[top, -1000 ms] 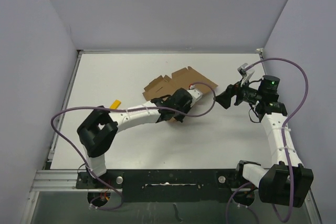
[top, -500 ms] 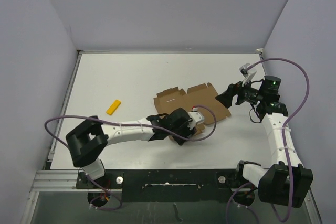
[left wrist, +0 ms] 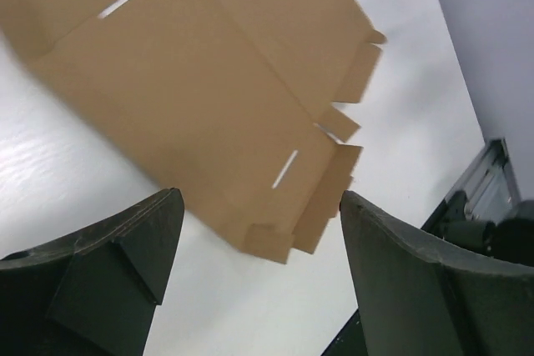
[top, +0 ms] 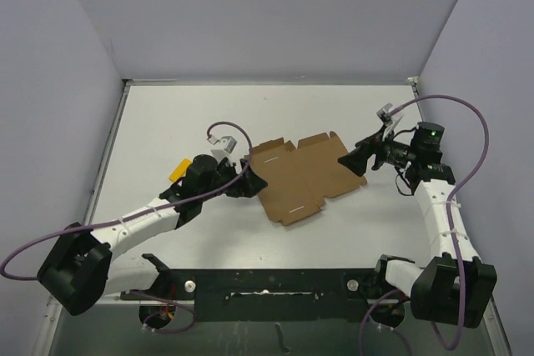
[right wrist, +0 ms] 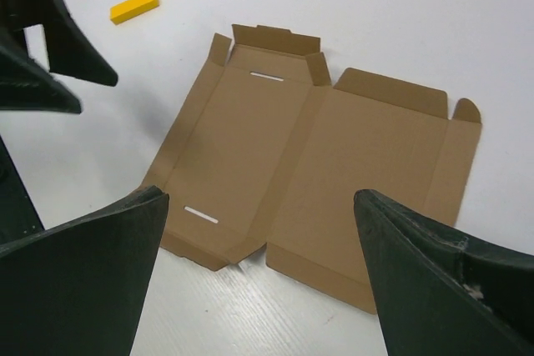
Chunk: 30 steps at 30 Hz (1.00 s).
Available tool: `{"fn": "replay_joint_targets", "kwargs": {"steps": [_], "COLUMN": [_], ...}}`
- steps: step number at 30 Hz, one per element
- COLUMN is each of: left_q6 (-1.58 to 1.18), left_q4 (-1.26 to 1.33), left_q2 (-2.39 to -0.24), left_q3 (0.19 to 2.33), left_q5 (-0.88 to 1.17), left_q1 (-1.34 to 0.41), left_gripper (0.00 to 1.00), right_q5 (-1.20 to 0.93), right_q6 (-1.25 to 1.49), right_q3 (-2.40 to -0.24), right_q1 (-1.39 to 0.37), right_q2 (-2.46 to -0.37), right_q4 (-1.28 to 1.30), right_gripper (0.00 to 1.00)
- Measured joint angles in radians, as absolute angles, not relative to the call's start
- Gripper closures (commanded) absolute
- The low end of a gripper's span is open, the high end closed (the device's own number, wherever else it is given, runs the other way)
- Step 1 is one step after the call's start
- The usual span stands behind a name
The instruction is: Fold the paper box
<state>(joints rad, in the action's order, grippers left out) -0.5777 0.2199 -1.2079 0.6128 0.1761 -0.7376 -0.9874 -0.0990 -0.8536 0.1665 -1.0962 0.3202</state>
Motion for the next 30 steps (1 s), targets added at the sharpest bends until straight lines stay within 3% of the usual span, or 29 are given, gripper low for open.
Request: {"fn": "replay_joint_targets", "kwargs": {"steps": [5, 13, 21, 30], "left_q6": [-0.786, -0.929, -0.994, -1.031], "left_q4": [0.223, 0.210, 0.201, 0.253], "left_q2": [-1.212, -1.272, -1.417, -1.520], "left_q3": [0.508, 0.504, 0.512, 0.569], "left_q5": [0.213, 0.146, 0.079, 0.044], "left_q1": [-0.604, -0.603, -0.603, -0.603], "left_gripper": [0.26, 0.26, 0.27, 0.36], "right_q5": [-1.024, -0.949, -0.875, -0.821], "right_q6": [-0.153, -0.273, -0.337, -0.352], "right_q3": [-0.853, -0.905, -0.949, -0.979], "right_q1": [0.120, 0.004, -0.073, -0.108], "right_q2": [-1.155, -1.337, -1.462, -1.552], "right_q4": [0.338, 0.453, 0.521, 0.555], "right_gripper": [0.11, 0.26, 0.48, 0.60]}}
